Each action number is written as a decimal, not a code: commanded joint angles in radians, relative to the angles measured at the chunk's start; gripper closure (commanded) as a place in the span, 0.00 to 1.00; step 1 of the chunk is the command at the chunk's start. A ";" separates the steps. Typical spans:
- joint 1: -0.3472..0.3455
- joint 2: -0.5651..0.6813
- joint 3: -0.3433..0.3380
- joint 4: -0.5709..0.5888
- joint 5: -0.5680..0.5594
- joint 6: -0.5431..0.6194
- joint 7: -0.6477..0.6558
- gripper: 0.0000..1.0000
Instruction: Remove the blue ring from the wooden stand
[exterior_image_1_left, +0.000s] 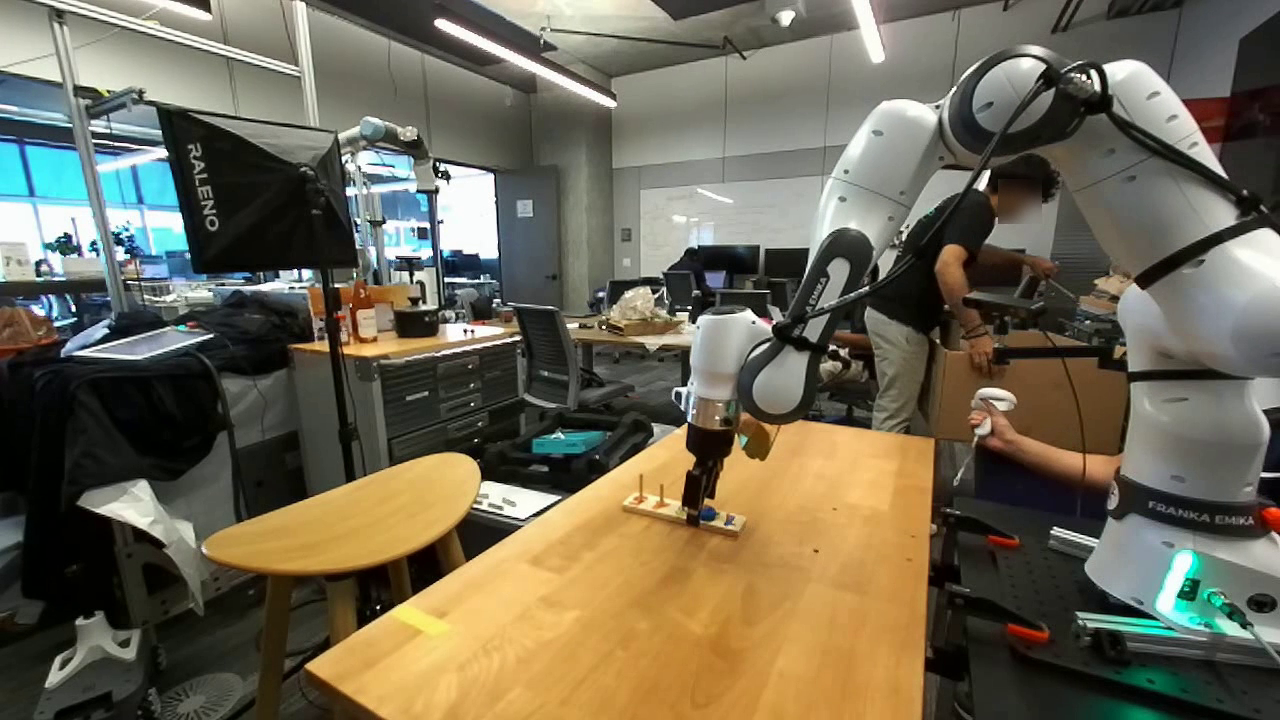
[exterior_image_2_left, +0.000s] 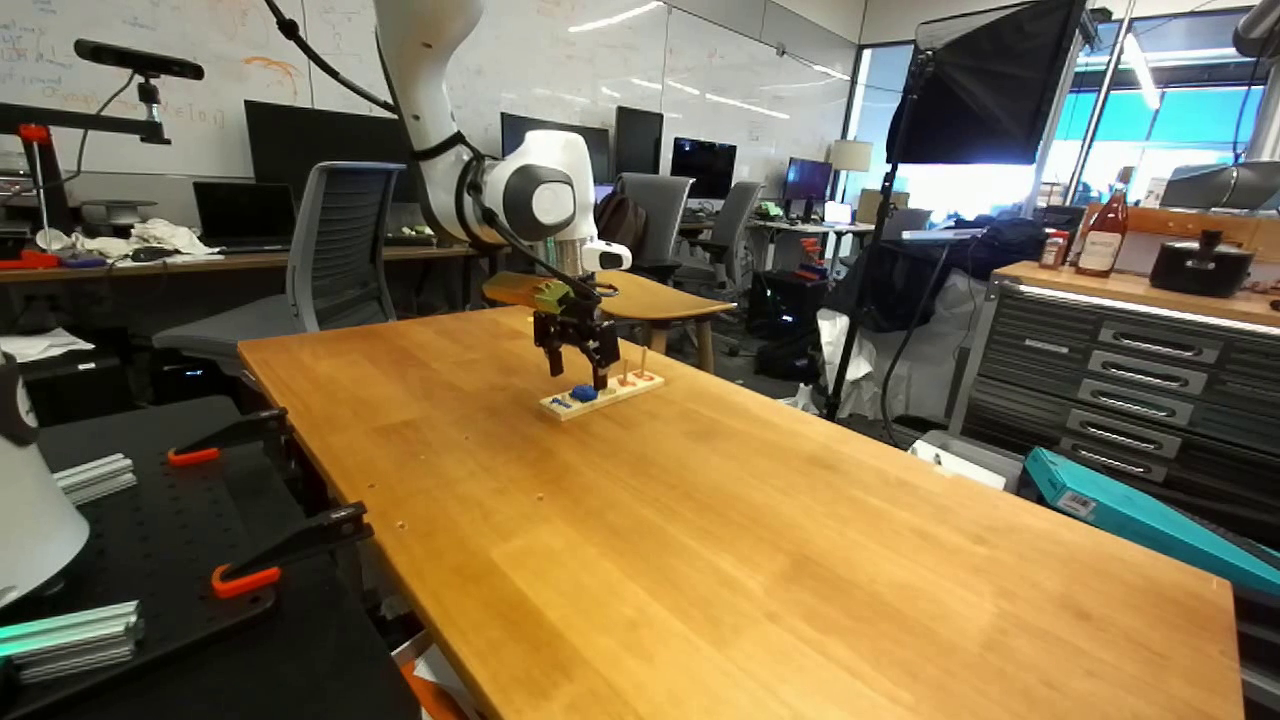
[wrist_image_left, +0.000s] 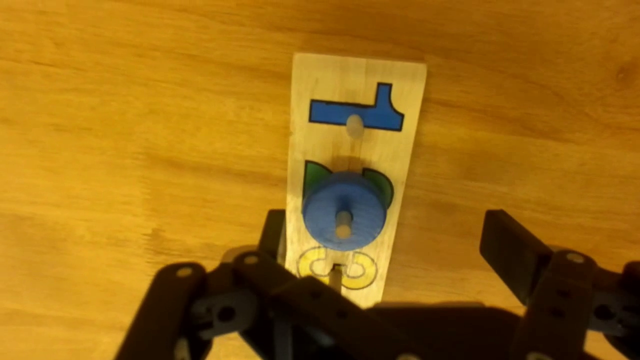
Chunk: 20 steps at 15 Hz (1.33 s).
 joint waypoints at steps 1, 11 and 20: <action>-0.036 0.037 0.032 0.050 0.051 -0.020 -0.013 0.00; -0.057 0.048 0.052 0.071 0.092 -0.035 -0.014 0.00; -0.047 0.032 0.044 0.078 0.080 -0.051 -0.013 0.72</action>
